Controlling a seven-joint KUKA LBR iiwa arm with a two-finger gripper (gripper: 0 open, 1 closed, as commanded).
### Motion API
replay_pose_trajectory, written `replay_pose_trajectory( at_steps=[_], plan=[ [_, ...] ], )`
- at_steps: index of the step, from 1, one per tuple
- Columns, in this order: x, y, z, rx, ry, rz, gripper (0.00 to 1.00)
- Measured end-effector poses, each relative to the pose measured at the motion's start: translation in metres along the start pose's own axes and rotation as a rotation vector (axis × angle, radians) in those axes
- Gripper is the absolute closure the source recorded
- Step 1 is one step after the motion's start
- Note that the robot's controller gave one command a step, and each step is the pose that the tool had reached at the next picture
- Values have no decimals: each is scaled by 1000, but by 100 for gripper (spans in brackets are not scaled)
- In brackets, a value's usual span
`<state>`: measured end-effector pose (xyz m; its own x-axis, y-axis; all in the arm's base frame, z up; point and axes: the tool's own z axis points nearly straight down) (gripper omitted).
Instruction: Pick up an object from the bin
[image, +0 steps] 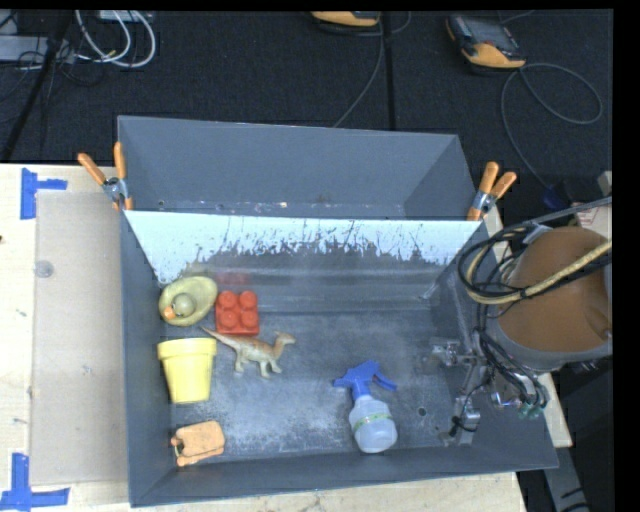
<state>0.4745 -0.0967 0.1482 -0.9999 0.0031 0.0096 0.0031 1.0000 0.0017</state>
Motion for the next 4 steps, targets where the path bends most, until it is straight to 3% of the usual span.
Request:
replay_pose_trajectory(
  at_steps=[1, 2, 3, 4],
  plan=[
    [-2, 1, -4, 1, -7, -4, 0],
    [-20, 46, 39, 3, -8, -137, 0],
    [-25, 72, 50, -1, 0, -302, 0],
    [-46, 95, 48, 3, -7, -452, 0]
  ],
)
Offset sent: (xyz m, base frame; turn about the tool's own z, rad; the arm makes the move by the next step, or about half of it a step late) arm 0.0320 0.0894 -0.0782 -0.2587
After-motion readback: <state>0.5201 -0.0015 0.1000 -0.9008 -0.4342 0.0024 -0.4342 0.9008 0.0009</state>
